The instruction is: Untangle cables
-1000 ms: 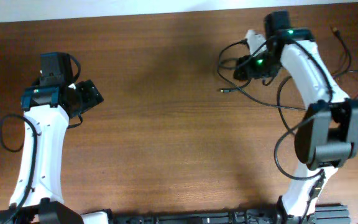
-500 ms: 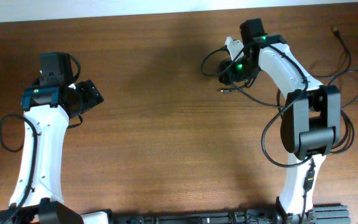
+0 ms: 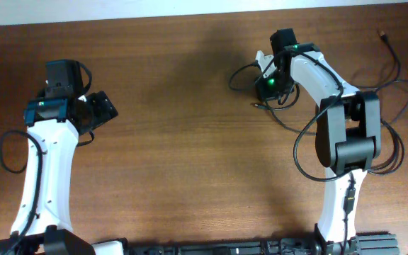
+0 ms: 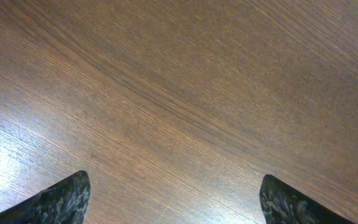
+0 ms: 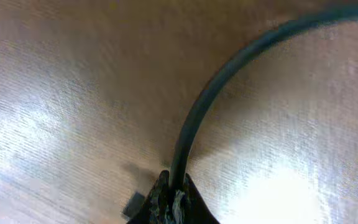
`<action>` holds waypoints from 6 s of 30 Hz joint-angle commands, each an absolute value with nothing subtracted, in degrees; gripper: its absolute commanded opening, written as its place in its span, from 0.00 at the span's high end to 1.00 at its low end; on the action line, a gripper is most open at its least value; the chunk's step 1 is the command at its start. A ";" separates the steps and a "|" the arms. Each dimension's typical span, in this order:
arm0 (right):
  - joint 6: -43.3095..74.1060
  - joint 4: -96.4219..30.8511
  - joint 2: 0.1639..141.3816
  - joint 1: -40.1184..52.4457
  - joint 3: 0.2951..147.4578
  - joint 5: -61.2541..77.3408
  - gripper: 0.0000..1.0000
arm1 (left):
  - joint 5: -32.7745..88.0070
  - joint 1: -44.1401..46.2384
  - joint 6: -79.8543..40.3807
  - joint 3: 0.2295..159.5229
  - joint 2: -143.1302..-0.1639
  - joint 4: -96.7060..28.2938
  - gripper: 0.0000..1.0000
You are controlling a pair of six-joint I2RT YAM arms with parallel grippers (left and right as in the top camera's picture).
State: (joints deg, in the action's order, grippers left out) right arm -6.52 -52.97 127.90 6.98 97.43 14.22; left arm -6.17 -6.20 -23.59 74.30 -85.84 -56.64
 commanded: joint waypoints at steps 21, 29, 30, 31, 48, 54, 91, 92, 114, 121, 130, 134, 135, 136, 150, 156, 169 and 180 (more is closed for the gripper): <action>10.17 -71.22 109.45 -26.55 118.76 -6.52 0.96 | -5.34 -6.42 -23.77 74.28 -86.26 -56.93 0.12; 9.96 -71.09 109.49 -26.70 118.28 -6.31 0.94 | -5.15 -6.39 -23.75 74.28 -86.26 -57.17 0.12; 9.96 -71.07 109.49 -26.72 118.28 -6.31 0.78 | -5.17 -6.39 -23.75 74.28 -86.26 -57.34 0.12; 9.96 -71.07 109.49 -26.70 118.28 -6.28 0.62 | -5.15 -6.39 -23.75 74.26 -86.26 -57.43 0.12; 0.93 -71.88 109.89 -17.26 118.28 16.82 0.02 | 8.12 1.63 -6.68 74.28 -86.35 -37.89 0.15; -2.98 -77.91 110.00 -3.99 118.28 -0.82 0.01 | -5.30 8.60 -6.35 74.28 -87.33 -46.61 0.06; 4.99 -59.33 41.67 0.75 55.07 -0.69 0.01 | -9.47 8.69 -15.84 44.77 -33.39 -46.59 0.01; 4.99 -59.33 41.50 0.75 55.07 -0.69 0.01 | -9.47 8.69 -15.84 44.77 -33.19 -46.59 0.01; 4.99 -59.33 52.82 0.75 54.81 -0.69 0.01 | -9.47 8.69 -15.84 44.77 -33.23 -47.42 0.01; 4.51 -59.18 47.33 0.75 54.72 -2.26 0.01 | -9.47 8.69 -15.84 44.77 -33.23 -47.44 0.01; 4.54 -56.31 27.90 0.75 53.69 -2.90 0.01 | -9.47 8.69 -15.84 44.77 -33.23 -47.44 0.01; 4.58 -46.92 20.53 0.75 48.29 -2.00 0.01 | -9.47 8.69 -15.84 44.77 -33.23 -47.42 0.01; 4.58 -44.31 19.16 0.75 46.83 -1.54 0.01 | -9.47 8.69 -15.84 44.77 -33.23 -47.42 0.01; 4.58 -41.41 17.76 0.75 45.17 -0.95 0.01 | -9.47 8.69 -15.84 44.77 -33.23 -47.42 0.01; 4.99 0.08 2.76 1.56 15.11 -0.47 0.01 | -9.47 8.69 -15.84 44.77 -33.23 -47.44 0.01; 4.95 7.60 0.19 1.54 8.84 -0.69 0.01 | -9.47 8.69 -15.84 44.77 -33.23 -47.44 0.01; -0.49 7.16 0.19 1.50 0.32 -0.67 0.02 | -9.47 8.69 -15.84 44.77 -33.23 -47.44 0.01; -1.26 -4.54 0.19 1.50 0.32 0.80 0.01 | -9.45 8.71 -15.84 44.77 -33.23 -47.62 0.01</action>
State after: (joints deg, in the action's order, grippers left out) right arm -0.56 -4.21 0.67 1.17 0.60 0.05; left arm -8.88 8.78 -15.29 44.97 -33.43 -47.57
